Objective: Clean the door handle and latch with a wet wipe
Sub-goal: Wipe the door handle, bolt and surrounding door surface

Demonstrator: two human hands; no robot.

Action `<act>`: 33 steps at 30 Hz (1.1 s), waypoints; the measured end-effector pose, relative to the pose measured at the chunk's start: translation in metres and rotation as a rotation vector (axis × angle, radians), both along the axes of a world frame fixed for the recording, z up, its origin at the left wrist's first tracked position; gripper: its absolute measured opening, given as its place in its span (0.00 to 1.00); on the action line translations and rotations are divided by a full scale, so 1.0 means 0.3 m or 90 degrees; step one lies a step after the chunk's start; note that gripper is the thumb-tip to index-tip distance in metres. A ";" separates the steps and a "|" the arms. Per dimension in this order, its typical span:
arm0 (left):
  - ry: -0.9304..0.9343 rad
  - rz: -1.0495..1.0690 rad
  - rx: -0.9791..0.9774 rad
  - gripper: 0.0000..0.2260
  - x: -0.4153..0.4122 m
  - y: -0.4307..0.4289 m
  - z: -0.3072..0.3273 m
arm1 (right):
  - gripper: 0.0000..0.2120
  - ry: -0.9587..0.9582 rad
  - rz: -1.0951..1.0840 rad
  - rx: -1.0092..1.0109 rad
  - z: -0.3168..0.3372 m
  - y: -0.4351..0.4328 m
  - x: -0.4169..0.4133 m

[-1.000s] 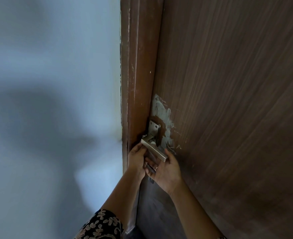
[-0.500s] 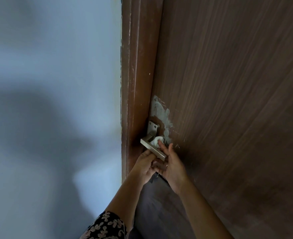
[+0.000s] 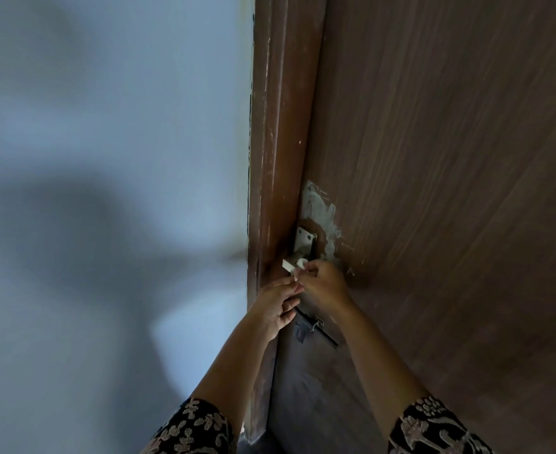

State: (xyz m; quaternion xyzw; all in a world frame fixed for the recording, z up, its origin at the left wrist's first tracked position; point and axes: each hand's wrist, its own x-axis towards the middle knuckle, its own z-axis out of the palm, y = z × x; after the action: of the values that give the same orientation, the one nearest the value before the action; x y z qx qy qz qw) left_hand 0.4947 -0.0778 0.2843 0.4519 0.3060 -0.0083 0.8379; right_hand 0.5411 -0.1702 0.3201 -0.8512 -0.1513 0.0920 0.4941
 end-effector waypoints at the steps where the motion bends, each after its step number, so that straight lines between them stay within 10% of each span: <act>1: 0.002 0.002 0.002 0.05 -0.001 0.001 0.004 | 0.17 -0.005 -0.008 -0.017 -0.011 -0.011 -0.008; 11: 0.001 0.008 -0.011 0.05 -0.012 0.001 0.014 | 0.13 -0.225 -0.065 -0.266 0.009 -0.124 -0.094; 33: -0.043 -0.057 -0.050 0.10 -0.035 -0.084 0.087 | 0.11 -0.207 -0.107 -0.181 0.013 -0.115 -0.112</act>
State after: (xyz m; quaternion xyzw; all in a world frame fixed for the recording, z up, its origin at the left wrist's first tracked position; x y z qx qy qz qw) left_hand 0.4843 -0.1028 0.3105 0.4322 0.2563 -0.0425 0.8635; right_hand 0.5075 -0.2048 0.3239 -0.9255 -0.1431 -0.0673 0.3441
